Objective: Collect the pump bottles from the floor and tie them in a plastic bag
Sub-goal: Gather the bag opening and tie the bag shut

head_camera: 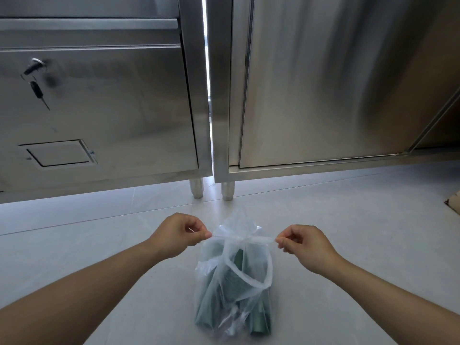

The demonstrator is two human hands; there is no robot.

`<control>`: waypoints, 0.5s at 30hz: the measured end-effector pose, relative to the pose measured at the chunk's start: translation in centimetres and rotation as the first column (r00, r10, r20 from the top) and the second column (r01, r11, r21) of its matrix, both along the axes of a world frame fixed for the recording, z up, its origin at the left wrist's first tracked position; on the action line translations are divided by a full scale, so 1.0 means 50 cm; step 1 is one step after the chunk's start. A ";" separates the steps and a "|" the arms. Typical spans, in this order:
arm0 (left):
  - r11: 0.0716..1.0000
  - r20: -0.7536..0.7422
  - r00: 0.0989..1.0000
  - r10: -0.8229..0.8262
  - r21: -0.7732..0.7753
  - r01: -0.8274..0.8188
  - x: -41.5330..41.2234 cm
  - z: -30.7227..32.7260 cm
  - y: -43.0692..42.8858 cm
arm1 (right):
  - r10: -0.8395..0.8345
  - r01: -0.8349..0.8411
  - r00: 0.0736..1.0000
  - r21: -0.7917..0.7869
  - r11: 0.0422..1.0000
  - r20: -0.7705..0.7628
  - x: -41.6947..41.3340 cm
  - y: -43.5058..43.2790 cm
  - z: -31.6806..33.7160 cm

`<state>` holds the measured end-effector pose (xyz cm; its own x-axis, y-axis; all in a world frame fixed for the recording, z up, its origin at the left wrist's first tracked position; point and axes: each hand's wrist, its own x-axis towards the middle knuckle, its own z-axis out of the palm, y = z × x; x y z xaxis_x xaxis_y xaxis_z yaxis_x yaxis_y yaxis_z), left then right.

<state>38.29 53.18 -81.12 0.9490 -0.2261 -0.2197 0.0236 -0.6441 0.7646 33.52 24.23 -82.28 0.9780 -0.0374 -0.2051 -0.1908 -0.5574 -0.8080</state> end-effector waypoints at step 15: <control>0.991 -0.085 0.993 -0.080 -0.110 0.070 -0.018 -0.018 -0.056 | 0.050 -0.049 0.999 -0.054 0.997 0.000 0.016 0.081 -0.005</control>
<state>37.37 50.39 -82.00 0.9063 -0.3227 -0.2729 0.0490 -0.5611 0.8263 34.34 28.26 -82.51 0.9792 0.0000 -0.2030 -0.1610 -0.6092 -0.7765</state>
